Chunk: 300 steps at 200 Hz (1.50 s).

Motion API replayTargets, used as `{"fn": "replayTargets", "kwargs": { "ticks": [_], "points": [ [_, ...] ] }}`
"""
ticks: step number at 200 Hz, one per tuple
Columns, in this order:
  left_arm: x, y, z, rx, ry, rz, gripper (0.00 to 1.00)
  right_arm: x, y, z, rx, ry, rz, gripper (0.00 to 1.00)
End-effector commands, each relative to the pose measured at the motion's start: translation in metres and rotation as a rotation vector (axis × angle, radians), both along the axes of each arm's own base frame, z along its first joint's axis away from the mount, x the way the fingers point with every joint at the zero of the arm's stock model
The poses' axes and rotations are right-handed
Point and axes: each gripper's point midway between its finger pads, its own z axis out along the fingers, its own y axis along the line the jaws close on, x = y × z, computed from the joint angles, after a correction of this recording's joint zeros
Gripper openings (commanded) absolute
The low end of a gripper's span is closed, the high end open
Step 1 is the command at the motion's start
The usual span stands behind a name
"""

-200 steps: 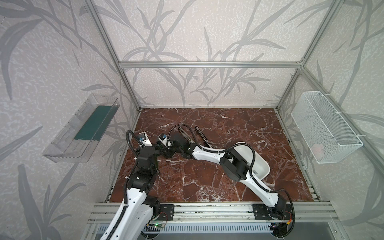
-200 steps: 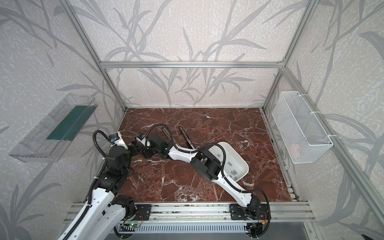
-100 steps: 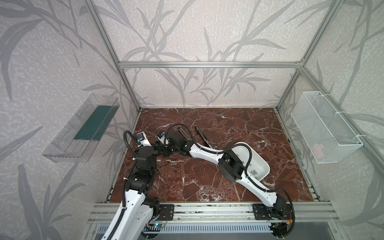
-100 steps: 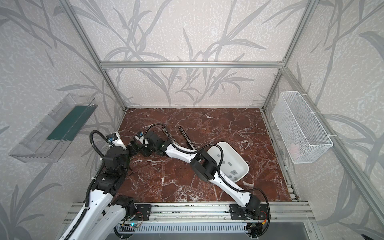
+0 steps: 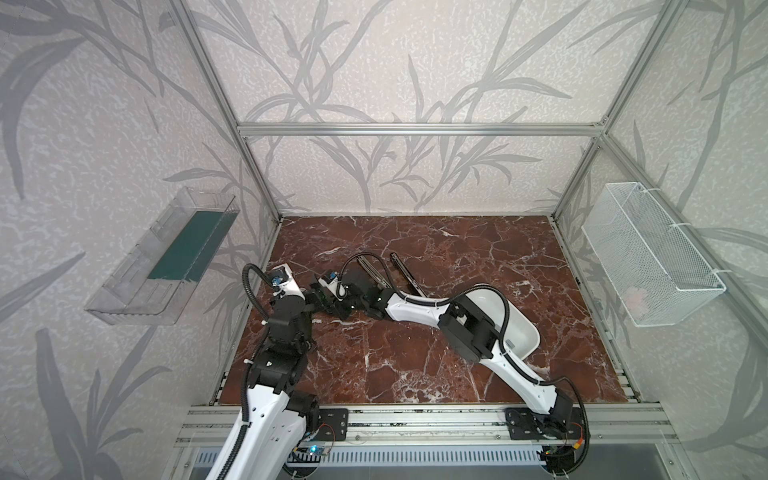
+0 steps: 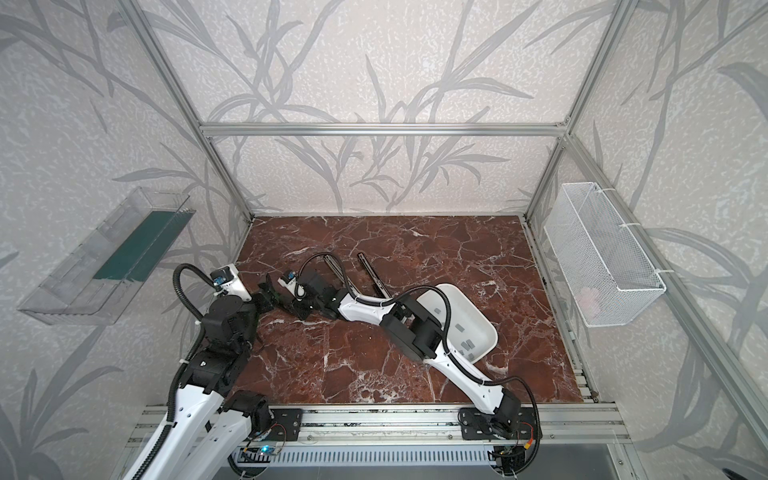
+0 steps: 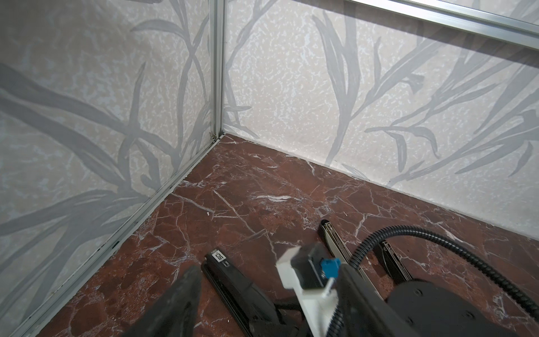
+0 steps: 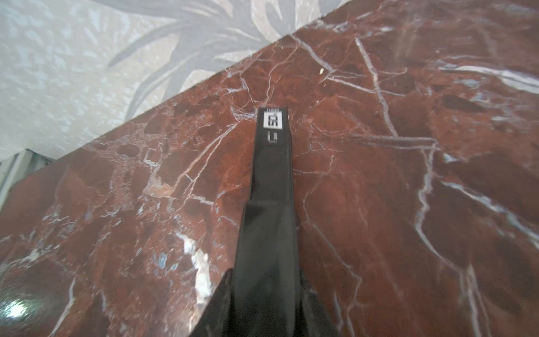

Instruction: Load the staples into the stapler

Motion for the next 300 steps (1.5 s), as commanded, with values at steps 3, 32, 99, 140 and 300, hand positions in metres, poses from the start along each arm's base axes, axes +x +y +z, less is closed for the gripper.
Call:
{"fn": "replayTargets", "kwargs": {
  "ticks": [3,32,99,140,300],
  "points": [
    [0.006,-0.021,-0.002,0.034,-0.008,-0.135,0.71,-0.014,-0.031,0.037,0.058,-0.077,-0.024,0.26],
    [0.017,-0.079,-0.017,0.116,-0.02,-0.467,0.69,-0.064,-0.094,0.031,0.0,-0.151,-0.019,0.25],
    [-0.028,-0.199,-0.068,0.583,-0.096,-1.052,0.5,-0.144,-0.232,-0.004,-0.182,-0.19,-0.074,0.24],
    [-0.076,-0.226,-0.068,0.682,-0.308,-1.242,0.45,-0.149,-0.264,-0.004,-0.215,-0.193,-0.137,0.28],
    [-0.089,-0.266,-0.114,0.82,-0.249,-1.354,0.36,-0.175,-0.298,0.021,0.022,-0.333,-0.086,0.46]
  ]
}}
